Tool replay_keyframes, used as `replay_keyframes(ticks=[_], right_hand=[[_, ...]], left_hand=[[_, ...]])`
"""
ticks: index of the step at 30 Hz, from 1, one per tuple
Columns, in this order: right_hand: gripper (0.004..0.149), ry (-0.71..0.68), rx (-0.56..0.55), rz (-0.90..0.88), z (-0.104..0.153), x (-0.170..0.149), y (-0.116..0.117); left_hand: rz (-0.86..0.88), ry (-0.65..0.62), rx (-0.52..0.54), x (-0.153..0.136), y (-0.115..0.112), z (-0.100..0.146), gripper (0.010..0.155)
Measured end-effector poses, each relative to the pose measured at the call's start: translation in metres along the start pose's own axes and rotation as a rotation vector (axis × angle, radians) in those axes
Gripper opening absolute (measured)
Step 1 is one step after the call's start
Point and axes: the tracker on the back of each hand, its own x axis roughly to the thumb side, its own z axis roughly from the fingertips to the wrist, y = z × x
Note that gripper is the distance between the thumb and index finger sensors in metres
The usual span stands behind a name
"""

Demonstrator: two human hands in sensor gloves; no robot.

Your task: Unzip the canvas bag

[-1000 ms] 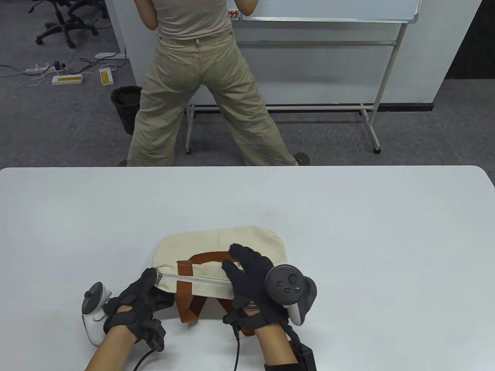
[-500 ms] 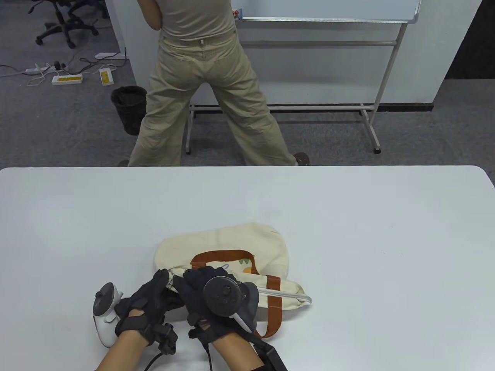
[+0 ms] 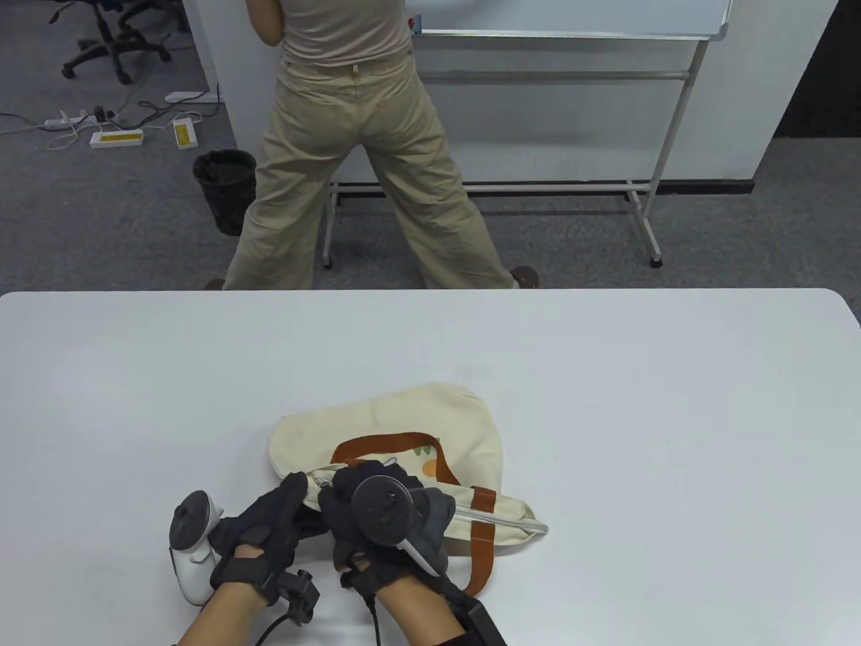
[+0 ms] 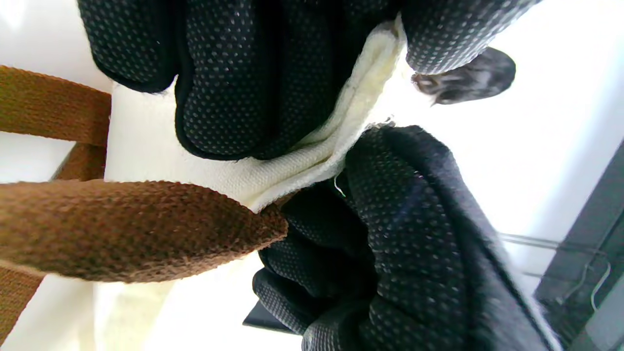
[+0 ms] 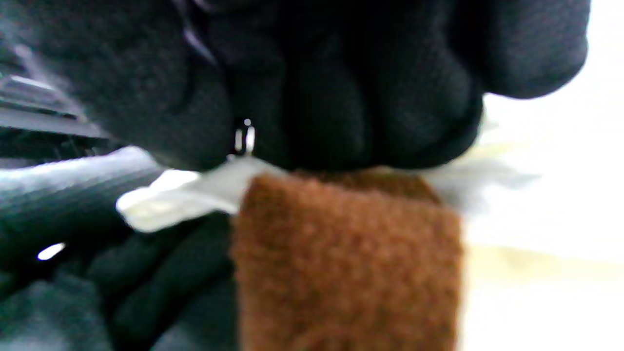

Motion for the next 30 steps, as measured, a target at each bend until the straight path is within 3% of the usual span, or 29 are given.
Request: replay_keyframes(ticks=[11, 30], right_hand=[[0.040, 0.056, 0.003, 0.054, 0.005, -0.032, -0.013], [0.040, 0.191, 0.015, 0.249, 0.007, -0.094, -0.031]], left_hand=[[-0.096, -0.056, 0.002, 0.006, 0.005, 0.003, 0.054], [-0.086, -0.046, 0.138, 0.002, 0.032, 0.001, 0.054]])
